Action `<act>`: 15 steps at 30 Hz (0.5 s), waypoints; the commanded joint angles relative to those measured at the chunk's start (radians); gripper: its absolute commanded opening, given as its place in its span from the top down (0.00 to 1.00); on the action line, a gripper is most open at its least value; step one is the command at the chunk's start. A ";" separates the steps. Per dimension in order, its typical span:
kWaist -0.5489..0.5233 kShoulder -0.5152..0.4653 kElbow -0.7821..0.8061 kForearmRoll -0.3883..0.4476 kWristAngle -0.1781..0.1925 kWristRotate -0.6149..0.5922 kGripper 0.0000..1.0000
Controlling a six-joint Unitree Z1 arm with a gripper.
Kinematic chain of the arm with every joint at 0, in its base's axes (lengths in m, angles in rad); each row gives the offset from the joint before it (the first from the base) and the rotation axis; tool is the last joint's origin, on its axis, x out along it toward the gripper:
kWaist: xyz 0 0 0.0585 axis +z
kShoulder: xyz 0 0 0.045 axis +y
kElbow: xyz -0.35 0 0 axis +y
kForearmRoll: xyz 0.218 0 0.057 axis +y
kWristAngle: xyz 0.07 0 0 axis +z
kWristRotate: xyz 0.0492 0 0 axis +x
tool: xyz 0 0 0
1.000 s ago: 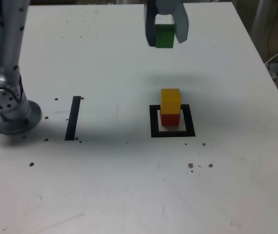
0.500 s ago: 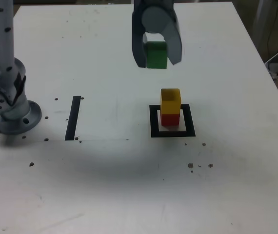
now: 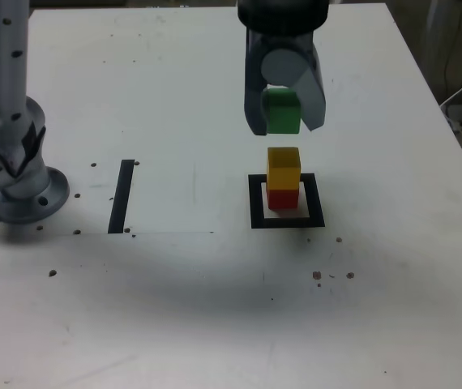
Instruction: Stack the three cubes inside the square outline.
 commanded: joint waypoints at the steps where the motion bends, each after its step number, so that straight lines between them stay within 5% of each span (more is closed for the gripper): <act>1: -0.001 0.014 0.010 -0.017 -0.001 -0.004 0.73; 15: -0.020 0.033 0.072 -0.082 -0.008 -0.014 0.73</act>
